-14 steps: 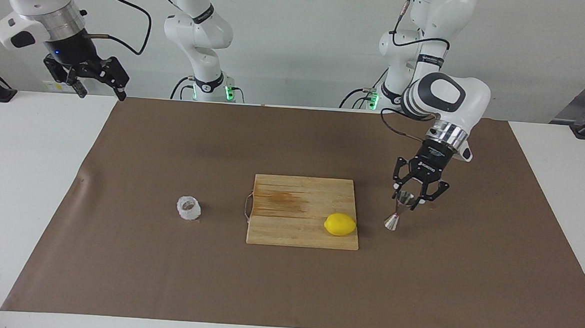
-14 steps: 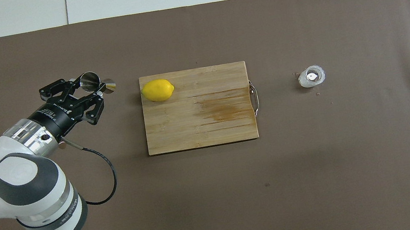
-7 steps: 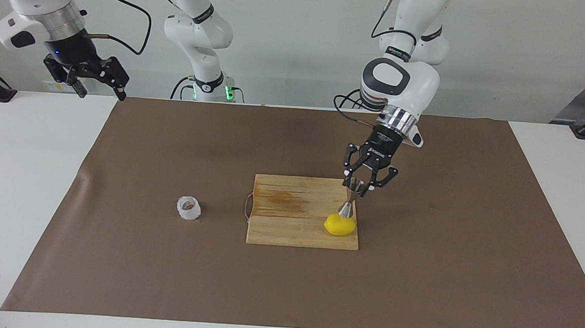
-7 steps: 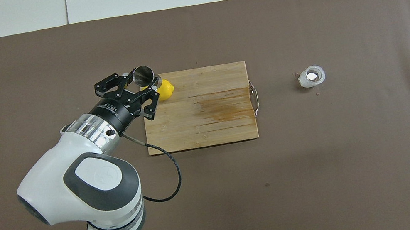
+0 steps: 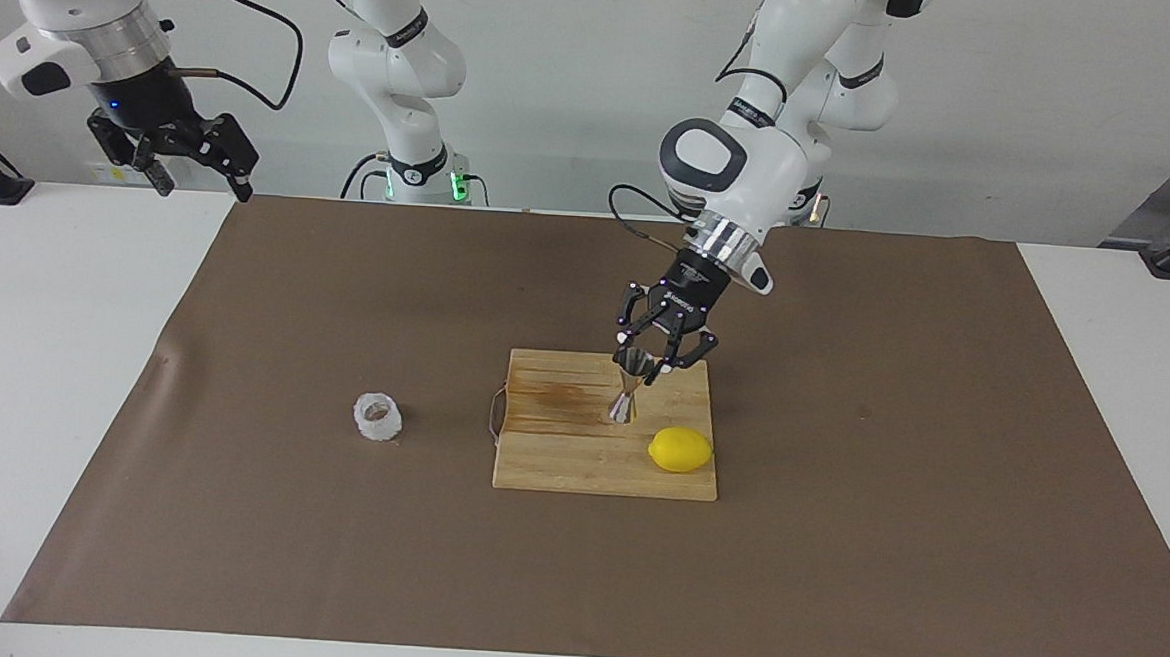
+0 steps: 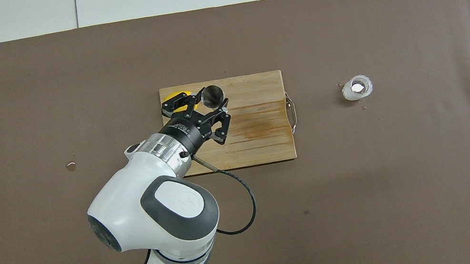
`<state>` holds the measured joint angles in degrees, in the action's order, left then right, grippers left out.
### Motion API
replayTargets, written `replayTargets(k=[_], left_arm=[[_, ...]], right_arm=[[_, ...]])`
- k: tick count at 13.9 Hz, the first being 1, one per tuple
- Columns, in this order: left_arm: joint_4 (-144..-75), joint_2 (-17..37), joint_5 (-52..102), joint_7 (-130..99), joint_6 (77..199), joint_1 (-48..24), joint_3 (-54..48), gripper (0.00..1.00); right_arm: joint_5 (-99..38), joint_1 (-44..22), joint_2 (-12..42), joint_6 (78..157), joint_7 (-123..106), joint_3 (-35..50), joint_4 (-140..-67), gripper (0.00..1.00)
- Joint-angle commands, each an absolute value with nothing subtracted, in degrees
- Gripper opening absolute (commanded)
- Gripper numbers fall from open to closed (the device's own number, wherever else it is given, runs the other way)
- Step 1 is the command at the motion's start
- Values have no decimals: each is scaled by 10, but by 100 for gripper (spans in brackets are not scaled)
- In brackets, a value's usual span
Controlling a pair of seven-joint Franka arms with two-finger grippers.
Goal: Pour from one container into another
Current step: 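Carry the metal cup with the left gripper over the wooden board, then lower the metal cup onto the board and open the left gripper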
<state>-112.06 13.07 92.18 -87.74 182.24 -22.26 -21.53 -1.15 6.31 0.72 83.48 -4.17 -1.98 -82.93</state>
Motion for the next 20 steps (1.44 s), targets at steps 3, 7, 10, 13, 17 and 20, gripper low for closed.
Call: replayTargets(k=[3, 7, 10, 13, 17, 20], left_arm=[[-1091, 189, 911, -882, 1842, -252, -222, 0], [-1091, 201, 902, -879, 1844, -280, -221, 0], [-1091, 209, 892, -880, 1854, -290, -221, 0], [-1091, 209, 892, -880, 1854, -292, -221, 0], [-1091, 210, 886, -879, 1855, -292, -221, 3], [-1092, 210, 885, -879, 1855, -292, -221, 7]], right_arm=[[-8, 65, 2, 830, -33, -17, -833, 100], [-8, 65, 2, 830, -33, -16, -833, 100], [-8, 65, 2, 830, -33, -17, -833, 100], [-8, 65, 2, 830, -33, -16, -833, 100], [-8, 65, 2, 830, -33, -16, -833, 100], [-8, 65, 2, 830, -33, -16, -833, 100]])
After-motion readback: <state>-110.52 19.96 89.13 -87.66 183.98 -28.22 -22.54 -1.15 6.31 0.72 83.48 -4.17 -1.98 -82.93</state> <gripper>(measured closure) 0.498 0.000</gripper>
